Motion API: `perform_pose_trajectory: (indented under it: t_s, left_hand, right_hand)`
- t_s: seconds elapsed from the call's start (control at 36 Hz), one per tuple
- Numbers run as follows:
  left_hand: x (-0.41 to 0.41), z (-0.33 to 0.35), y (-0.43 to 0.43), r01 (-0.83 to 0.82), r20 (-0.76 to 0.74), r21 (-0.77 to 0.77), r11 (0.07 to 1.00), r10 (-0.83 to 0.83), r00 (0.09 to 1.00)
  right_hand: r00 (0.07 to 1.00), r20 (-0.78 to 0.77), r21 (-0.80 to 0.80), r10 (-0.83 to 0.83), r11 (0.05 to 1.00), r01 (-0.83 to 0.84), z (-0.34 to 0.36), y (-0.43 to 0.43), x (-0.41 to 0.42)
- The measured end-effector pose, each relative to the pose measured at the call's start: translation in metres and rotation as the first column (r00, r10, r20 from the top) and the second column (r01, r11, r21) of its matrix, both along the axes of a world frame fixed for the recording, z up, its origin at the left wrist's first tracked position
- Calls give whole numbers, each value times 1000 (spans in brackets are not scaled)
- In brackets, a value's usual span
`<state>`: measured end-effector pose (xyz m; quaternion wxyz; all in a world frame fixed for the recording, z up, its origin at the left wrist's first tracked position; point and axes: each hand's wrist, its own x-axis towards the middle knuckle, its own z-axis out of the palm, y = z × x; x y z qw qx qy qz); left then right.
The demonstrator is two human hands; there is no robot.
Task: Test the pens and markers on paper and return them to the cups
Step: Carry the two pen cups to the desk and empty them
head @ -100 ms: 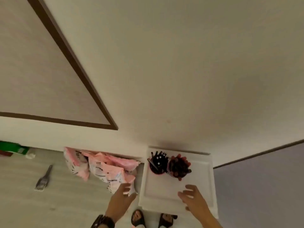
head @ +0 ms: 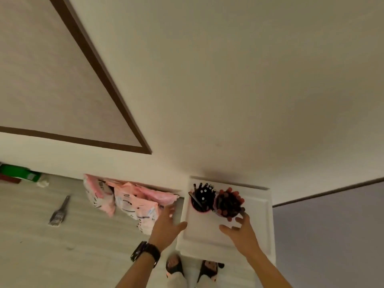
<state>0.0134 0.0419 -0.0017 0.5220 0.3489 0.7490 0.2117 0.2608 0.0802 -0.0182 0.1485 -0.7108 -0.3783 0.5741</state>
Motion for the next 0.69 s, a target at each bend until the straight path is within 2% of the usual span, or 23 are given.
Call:
perform_pose_trajectory:
  t_s: [0.11, 0.19, 0.42, 0.61, 0.69]
  left_hand:
    - [22, -13, 24, 84, 39, 8, 996, -84, 996]
    - [36, -29, 35, 130, -17, 57, 990, -129, 991]
    - [60, -53, 46, 75, -45, 228, 971, -67, 997]
    - [60, -54, 48, 8, -20, 251, 968, -3, 1000]
    - [54, -51, 42, 21, -26, 254, 967, -15, 1000]
  right_hand:
    - [999, 25, 134, 25, 991, -28, -8, 11, -13]
    - [997, 77, 216, 27, 975, -43, -21, 16, -13]
    - [991, 120, 344, 53, 934, -91, -38, 25, -7]
    - [988, 139, 321, 62, 942, -104, -37, 26, -11]
    - [987, 130, 236, 91, 964, -120, -31, 26, -5]
